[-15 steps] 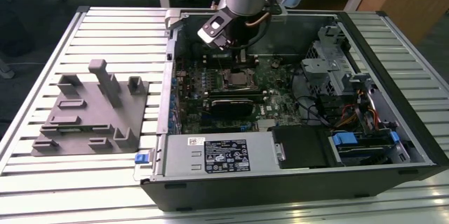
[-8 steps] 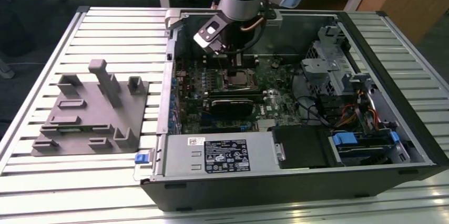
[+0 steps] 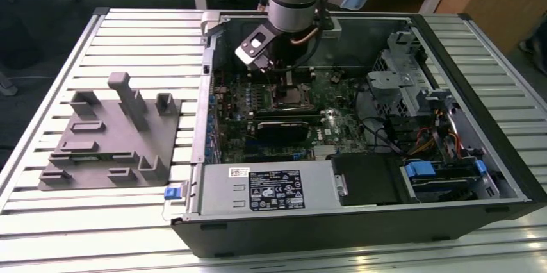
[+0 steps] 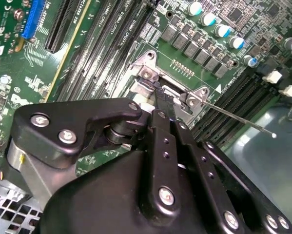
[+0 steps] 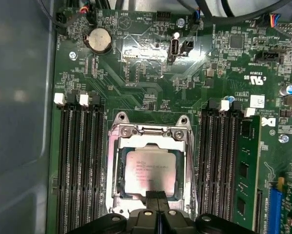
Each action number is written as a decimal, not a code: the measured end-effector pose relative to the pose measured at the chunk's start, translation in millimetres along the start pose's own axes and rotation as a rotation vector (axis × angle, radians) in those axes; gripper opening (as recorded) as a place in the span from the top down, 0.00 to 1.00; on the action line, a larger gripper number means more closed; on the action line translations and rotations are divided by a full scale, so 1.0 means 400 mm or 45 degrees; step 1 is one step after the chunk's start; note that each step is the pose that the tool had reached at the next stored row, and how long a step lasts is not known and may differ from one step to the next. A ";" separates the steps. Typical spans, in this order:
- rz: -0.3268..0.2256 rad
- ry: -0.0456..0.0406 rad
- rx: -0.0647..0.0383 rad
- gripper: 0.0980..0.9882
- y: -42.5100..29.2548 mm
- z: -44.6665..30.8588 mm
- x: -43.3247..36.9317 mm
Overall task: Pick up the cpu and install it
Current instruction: 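Close the cpu cover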
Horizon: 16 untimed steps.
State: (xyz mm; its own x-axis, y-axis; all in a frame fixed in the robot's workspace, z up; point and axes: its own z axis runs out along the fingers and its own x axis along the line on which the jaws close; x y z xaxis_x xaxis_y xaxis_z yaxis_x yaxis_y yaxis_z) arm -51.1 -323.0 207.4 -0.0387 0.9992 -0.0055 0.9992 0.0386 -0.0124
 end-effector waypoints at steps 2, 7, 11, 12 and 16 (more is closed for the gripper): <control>0.000 0.000 0.000 0.99 0.000 0.007 0.000; 0.000 0.000 0.000 0.99 0.000 0.018 0.000; 0.000 0.000 0.000 0.99 0.001 0.017 0.000; 0.000 0.000 0.000 0.99 0.001 0.014 0.000; 0.000 0.000 0.000 0.99 0.003 -0.005 0.000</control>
State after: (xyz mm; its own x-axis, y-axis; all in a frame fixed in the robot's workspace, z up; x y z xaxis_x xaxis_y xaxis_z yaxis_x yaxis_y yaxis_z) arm -49.8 -323.0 209.5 -0.0389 0.9992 -0.0054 0.9992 0.0388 -0.0124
